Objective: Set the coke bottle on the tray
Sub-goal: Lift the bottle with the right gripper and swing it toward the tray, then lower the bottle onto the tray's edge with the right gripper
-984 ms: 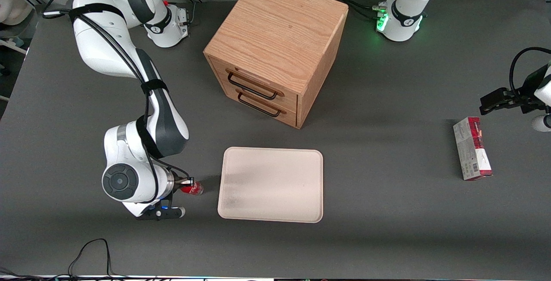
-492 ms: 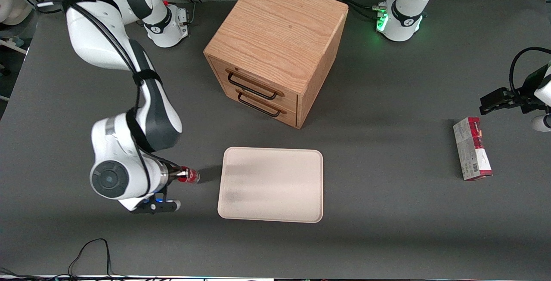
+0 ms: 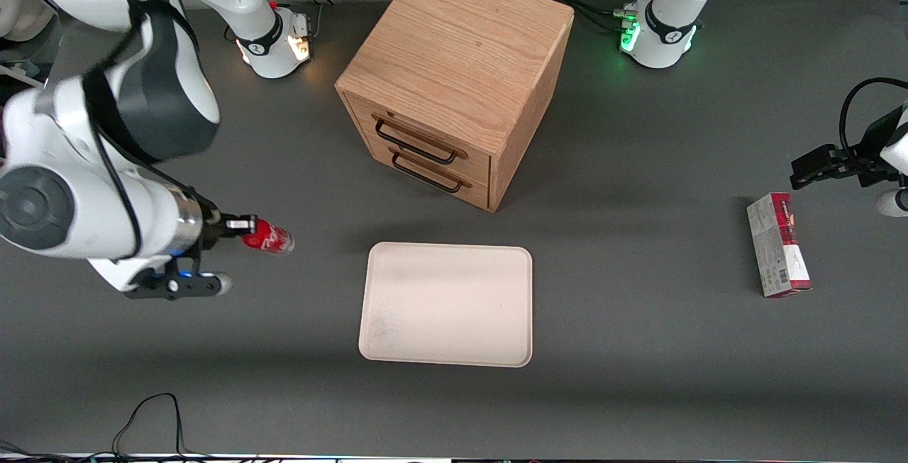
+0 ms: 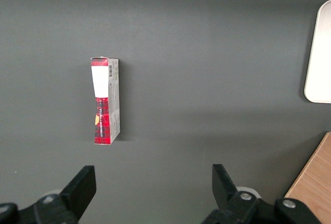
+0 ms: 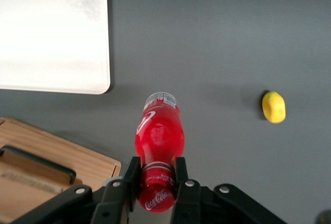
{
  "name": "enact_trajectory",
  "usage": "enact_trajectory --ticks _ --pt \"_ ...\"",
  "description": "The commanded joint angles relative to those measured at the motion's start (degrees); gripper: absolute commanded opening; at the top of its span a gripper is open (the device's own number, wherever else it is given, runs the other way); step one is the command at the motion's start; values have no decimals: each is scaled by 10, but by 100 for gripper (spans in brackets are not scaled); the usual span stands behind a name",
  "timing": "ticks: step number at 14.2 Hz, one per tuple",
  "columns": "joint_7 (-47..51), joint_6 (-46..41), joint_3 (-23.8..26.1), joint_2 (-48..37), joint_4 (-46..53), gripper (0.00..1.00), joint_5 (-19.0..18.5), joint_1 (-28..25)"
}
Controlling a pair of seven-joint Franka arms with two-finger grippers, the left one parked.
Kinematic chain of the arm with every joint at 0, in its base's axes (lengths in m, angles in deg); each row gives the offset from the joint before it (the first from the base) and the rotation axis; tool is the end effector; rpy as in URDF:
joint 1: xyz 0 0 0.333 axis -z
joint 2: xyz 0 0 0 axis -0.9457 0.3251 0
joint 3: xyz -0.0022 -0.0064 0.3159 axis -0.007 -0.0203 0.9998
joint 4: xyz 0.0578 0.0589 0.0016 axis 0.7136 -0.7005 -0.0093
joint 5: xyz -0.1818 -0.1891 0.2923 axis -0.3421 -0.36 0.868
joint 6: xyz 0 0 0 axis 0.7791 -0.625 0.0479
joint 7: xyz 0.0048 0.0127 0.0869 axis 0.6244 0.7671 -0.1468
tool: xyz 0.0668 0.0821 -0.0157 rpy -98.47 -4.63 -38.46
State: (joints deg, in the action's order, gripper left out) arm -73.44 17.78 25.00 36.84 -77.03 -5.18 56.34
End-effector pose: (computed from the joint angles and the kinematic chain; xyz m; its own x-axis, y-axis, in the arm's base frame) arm 0.6609 0.1727 0.5388 0.9698 -0.0068 -0.2440 0.0039 -0.9990 0.0436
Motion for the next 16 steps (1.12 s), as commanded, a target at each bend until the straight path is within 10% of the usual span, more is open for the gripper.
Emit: enact_trajectory --ticks 1,16 --pt "-4 -15 -1 -12 0 0 12 5" --pt "227 267 66 116 6 0 -3 -19"
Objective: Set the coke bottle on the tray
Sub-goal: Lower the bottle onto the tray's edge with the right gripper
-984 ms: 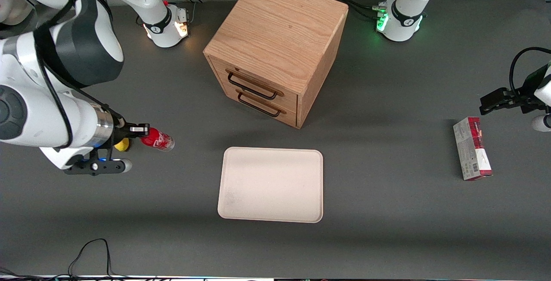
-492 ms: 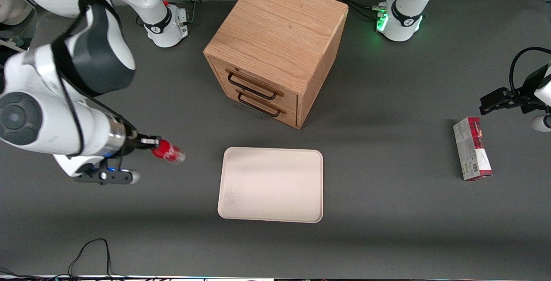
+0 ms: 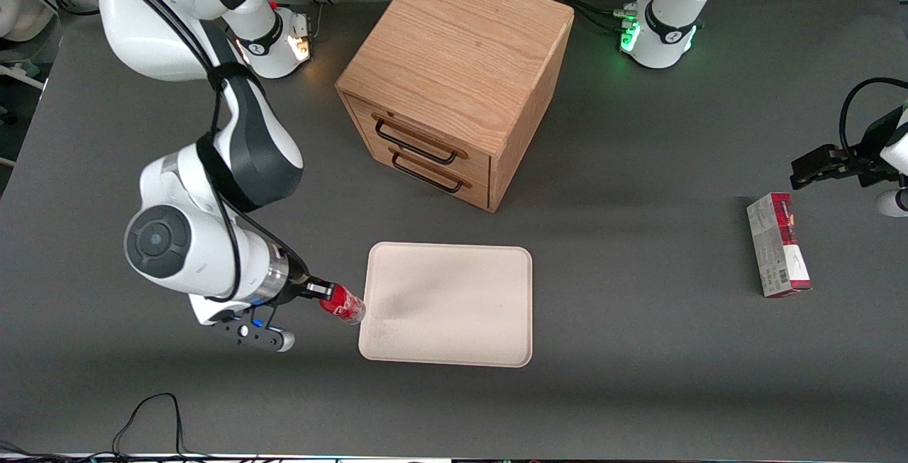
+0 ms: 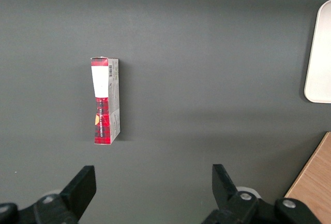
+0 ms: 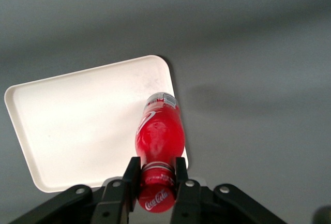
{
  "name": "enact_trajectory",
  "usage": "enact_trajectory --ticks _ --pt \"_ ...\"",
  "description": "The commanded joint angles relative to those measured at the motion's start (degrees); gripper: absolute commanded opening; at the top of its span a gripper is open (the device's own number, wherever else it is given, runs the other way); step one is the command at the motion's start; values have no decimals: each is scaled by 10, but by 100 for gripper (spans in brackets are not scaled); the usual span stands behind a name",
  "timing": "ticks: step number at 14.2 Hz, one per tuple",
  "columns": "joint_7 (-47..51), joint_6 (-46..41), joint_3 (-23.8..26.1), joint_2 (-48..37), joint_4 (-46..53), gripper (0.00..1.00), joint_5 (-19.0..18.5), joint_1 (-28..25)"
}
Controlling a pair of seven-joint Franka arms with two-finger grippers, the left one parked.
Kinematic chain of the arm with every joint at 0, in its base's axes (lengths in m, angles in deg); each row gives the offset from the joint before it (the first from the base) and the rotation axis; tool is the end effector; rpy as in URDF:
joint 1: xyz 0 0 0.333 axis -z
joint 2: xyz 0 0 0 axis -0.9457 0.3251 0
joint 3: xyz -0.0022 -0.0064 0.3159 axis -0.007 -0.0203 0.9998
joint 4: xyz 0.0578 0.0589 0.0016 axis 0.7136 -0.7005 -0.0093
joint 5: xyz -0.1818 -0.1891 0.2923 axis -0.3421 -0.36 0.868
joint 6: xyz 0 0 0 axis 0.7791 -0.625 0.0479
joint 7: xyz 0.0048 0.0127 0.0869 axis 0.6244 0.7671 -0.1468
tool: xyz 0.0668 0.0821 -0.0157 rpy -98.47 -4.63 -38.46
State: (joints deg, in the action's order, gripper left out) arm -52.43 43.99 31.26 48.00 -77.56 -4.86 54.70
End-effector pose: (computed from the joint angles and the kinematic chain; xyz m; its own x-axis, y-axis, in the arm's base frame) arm 0.7191 0.2614 0.4287 0.9625 -0.2657 -0.0554 -0.2698 -0.9590 -0.0873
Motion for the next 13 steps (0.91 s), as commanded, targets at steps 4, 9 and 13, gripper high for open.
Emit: enact_trajectory --ticks 4,9,13 --pt "18 5 0 29 12 0 -38 -24" --pt "46 5 2 52 12 0 -38 -29" --pt "61 8 2 69 12 0 -38 -33"
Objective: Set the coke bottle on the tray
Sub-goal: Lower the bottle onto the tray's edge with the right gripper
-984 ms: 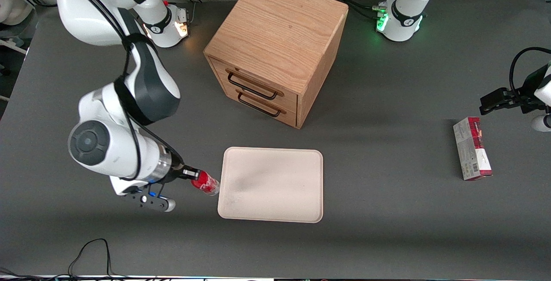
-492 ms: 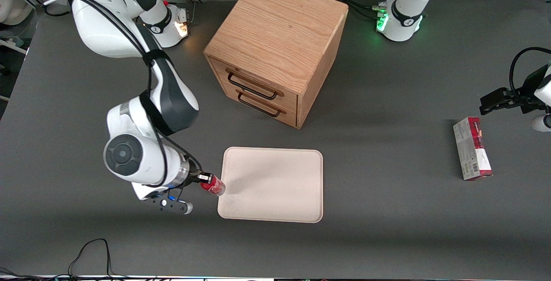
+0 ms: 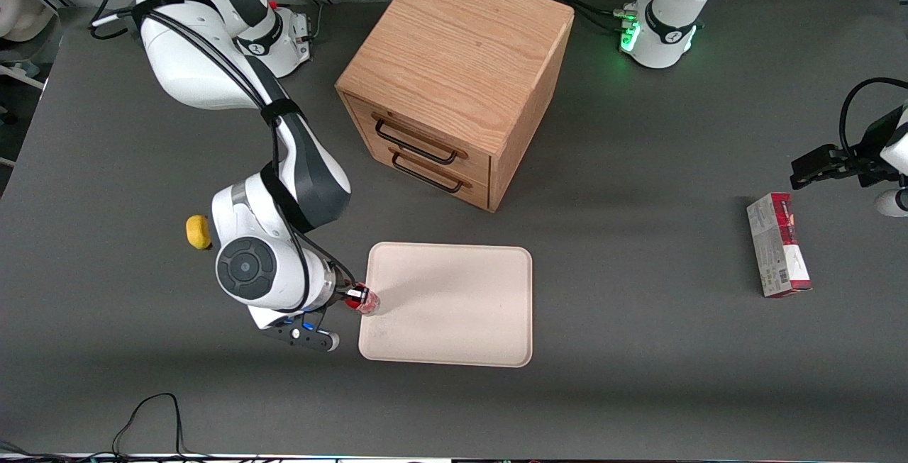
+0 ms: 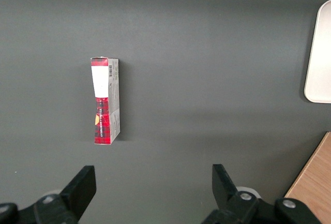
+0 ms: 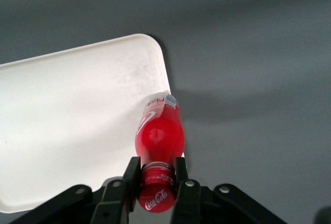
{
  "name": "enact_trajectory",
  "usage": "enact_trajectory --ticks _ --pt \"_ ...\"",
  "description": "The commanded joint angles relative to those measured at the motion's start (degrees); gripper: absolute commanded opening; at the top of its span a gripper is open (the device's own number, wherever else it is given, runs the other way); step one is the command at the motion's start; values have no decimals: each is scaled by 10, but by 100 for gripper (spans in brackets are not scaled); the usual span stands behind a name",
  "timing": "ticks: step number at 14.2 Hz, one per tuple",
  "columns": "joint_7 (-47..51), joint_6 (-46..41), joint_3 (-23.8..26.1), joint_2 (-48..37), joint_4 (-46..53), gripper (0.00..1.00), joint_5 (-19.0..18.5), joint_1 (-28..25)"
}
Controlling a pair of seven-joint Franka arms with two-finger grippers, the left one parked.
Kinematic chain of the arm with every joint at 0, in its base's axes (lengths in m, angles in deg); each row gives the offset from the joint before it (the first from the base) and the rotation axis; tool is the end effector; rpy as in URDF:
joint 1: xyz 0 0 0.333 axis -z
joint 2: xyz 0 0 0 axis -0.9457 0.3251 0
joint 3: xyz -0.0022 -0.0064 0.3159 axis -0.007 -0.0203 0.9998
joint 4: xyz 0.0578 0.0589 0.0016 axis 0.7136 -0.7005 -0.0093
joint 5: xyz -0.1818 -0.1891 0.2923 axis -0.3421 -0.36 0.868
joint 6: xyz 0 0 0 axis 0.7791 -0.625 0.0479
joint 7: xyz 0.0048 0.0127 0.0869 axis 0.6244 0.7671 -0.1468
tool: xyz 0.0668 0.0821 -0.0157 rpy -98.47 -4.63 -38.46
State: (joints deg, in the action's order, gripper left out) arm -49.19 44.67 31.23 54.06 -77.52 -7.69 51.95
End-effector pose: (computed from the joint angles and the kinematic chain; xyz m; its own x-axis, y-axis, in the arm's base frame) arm 0.7145 0.2934 0.3484 0.9558 -0.2742 -0.1056 -0.2751 -0.9614 0.0069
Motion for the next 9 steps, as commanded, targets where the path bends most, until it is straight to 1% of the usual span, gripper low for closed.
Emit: enact_trajectory --ticks 1,9 --pt "35 9 1 14 12 0 -10 -9" --pt "66 48 3 29 21 0 -10 -9"
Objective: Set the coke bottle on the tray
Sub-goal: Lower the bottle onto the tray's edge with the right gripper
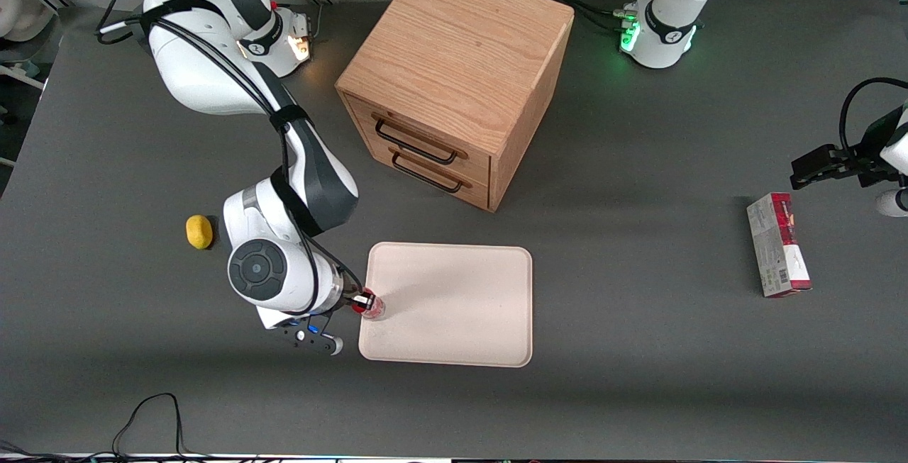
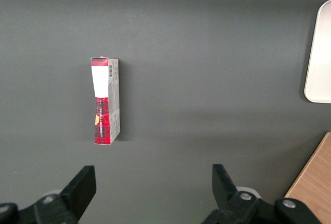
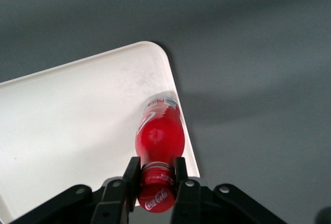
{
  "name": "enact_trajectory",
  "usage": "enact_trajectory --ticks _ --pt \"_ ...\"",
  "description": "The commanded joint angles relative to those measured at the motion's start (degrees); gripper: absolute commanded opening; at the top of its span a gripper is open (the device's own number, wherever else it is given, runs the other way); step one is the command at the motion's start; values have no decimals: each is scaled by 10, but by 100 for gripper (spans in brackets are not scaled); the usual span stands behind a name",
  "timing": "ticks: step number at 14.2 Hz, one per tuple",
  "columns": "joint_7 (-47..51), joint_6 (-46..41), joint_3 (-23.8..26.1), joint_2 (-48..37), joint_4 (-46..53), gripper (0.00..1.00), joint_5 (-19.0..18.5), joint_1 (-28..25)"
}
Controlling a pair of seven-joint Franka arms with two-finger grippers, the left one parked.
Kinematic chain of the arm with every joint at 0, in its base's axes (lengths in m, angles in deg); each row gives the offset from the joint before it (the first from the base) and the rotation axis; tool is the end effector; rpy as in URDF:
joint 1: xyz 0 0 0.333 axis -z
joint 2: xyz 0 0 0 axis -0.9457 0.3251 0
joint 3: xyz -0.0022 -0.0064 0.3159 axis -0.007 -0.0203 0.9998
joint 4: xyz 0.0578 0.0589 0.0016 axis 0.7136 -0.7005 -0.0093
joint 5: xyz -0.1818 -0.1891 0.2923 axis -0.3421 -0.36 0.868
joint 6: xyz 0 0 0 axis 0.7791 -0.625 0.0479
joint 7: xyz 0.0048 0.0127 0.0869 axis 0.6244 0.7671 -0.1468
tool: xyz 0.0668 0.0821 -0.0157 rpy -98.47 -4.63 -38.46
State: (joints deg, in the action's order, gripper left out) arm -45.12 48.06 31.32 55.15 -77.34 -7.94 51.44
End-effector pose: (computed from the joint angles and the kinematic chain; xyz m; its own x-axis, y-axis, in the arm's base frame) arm 0.7185 0.3025 0.3400 0.9398 -0.3339 -0.0720 -0.3357 -0.9419 -0.0137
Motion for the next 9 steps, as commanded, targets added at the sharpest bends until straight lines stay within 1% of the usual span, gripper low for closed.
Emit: enact_trajectory --ticks 1,9 --pt "29 16 2 21 24 0 -8 -4" --pt "30 23 3 25 27 0 -8 -5"
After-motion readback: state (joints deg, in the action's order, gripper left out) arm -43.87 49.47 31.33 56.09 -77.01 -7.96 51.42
